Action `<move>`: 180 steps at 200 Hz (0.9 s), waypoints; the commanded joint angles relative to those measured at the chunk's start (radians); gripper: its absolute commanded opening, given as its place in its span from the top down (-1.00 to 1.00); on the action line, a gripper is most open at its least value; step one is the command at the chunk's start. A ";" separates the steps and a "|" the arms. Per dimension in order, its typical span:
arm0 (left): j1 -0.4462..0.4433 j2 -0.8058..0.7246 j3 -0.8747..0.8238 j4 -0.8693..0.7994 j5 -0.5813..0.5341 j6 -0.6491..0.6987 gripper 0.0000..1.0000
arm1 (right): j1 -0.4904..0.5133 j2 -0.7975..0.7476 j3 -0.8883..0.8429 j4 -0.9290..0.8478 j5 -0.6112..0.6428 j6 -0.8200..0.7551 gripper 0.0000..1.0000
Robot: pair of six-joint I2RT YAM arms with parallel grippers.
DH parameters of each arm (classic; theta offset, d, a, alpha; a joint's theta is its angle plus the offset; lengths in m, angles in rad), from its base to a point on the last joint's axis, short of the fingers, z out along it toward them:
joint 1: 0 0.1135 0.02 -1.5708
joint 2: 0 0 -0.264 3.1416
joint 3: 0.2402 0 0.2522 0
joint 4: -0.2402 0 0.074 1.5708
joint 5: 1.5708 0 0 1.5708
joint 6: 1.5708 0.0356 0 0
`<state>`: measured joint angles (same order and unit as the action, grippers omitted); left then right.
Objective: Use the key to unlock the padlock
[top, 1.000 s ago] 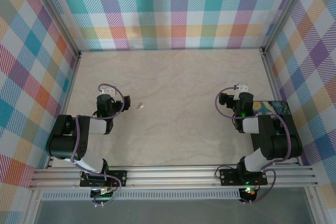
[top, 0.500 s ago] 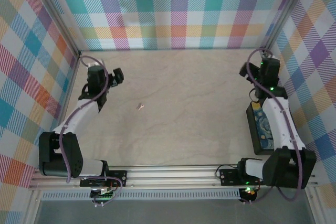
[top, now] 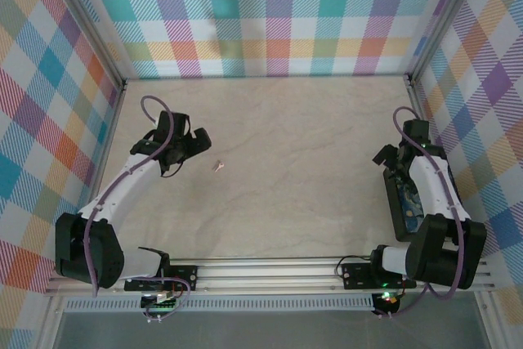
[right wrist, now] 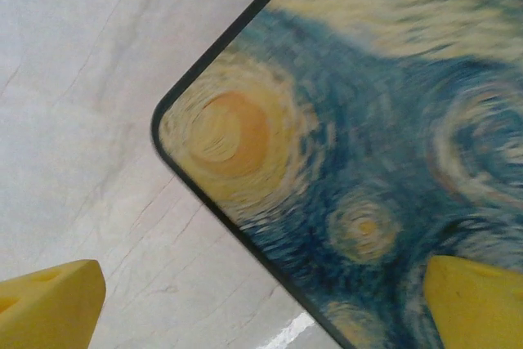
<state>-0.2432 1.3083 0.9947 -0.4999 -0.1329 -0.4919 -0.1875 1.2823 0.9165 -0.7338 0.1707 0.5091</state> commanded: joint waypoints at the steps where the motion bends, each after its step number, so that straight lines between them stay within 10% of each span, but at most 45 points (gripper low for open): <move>1: -0.015 -0.019 0.017 -0.053 -0.013 -0.016 -1.00 | 0.009 0.006 -0.025 0.047 -0.185 -0.057 -0.99; 73: -0.111 0.024 0.070 -0.089 -0.074 0.003 -1.00 | 0.238 0.157 -0.013 0.237 -0.402 -0.028 -0.99; 139: -0.211 0.084 0.155 -0.145 -0.009 -0.077 -1.00 | 0.565 0.484 0.391 0.405 -0.569 0.145 -0.99; 180: -0.225 0.093 0.147 -0.233 0.004 -0.082 -1.00 | 0.533 0.449 0.556 0.168 -0.413 0.028 -1.00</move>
<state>-0.4618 1.3907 1.1305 -0.6434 -0.1493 -0.5545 0.3946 1.7962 1.4063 -0.3981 -0.3168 0.5941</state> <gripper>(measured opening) 0.997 0.996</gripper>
